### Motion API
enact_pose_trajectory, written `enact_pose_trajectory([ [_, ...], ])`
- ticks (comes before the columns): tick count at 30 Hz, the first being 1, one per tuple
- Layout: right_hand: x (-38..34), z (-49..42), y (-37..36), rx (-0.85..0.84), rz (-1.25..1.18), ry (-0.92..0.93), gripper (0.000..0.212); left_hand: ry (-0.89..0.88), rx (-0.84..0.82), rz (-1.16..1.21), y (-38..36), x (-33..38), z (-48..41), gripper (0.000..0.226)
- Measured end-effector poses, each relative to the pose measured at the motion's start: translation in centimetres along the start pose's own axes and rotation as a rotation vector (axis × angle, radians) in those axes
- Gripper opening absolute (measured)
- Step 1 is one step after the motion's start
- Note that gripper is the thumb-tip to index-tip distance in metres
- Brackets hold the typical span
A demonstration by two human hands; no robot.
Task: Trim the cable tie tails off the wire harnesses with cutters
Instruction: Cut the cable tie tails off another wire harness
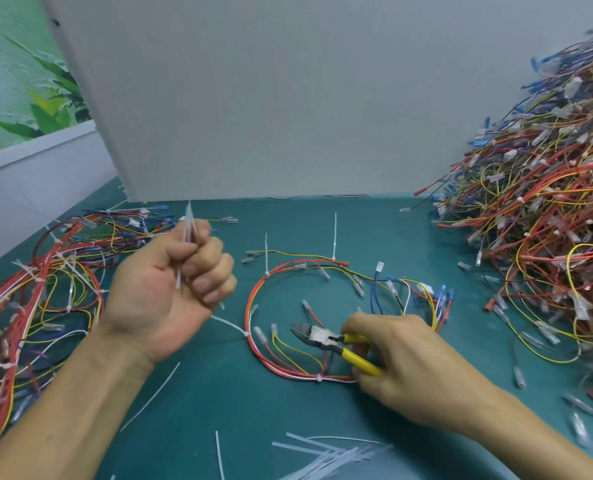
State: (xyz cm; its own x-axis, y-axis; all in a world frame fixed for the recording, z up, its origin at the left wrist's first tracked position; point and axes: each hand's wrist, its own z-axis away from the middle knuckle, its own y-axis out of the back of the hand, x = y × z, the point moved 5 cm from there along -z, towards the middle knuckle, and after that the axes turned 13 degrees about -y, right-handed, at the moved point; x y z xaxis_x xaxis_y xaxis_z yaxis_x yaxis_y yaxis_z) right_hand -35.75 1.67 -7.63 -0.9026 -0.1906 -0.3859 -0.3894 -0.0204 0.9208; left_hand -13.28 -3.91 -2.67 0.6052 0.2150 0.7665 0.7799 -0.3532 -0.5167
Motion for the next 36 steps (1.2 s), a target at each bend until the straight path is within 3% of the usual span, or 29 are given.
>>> enact_pose_trajectory([
  [6,2.1,0.0,1.6,-0.29,0.104,-0.063,0.016,-0.023,0.062,-0.146,2.4,0.0,0.1,0.035],
  [9,3.6,0.1,2.8,-0.364,0.226,-0.103,0.015,-0.027,0.088,-0.556,2.5,-1.4,0.3,0.04],
  [11,4.1,0.1,3.4,-0.355,0.229,-0.11,0.015,-0.031,-0.11,-0.982,1.5,-2.7,0.6,0.05],
  [13,4.0,0.0,3.9,-0.289,0.171,-0.094,0.012,-0.029,-0.355,-1.167,0.3,-3.8,1.2,0.049],
  [16,3.2,-0.2,4.5,-0.155,0.133,-0.049,0.013,0.05,-0.619,-1.119,-1.1,-4.9,2.3,0.025],
  [18,2.7,-0.1,4.5,-0.136,0.139,-0.039,0.012,0.084,-0.747,-1.166,-1.7,-5.9,3.0,0.026],
  [23,2.1,0.8,4.2,-0.206,0.27,-0.053,0.017,-0.068,-0.939,-1.302,-2.6,-6.9,3.4,0.014],
  [26,1.7,1.3,3.9,-0.263,0.303,-0.049,0.022,-0.046,-0.909,-1.276,-2.2,-7.1,3.1,0.008],
  [32,0.3,1.8,2.5,-0.251,0.366,-0.019,0.016,0.199,-0.82,-1.265,-1.5,-8.2,2.7,0.023],
  [36,-0.2,1.8,1.6,-0.237,0.409,-0.029,0.01,0.246,-0.804,-1.266,-1.7,-8.1,2.7,0.028],
])
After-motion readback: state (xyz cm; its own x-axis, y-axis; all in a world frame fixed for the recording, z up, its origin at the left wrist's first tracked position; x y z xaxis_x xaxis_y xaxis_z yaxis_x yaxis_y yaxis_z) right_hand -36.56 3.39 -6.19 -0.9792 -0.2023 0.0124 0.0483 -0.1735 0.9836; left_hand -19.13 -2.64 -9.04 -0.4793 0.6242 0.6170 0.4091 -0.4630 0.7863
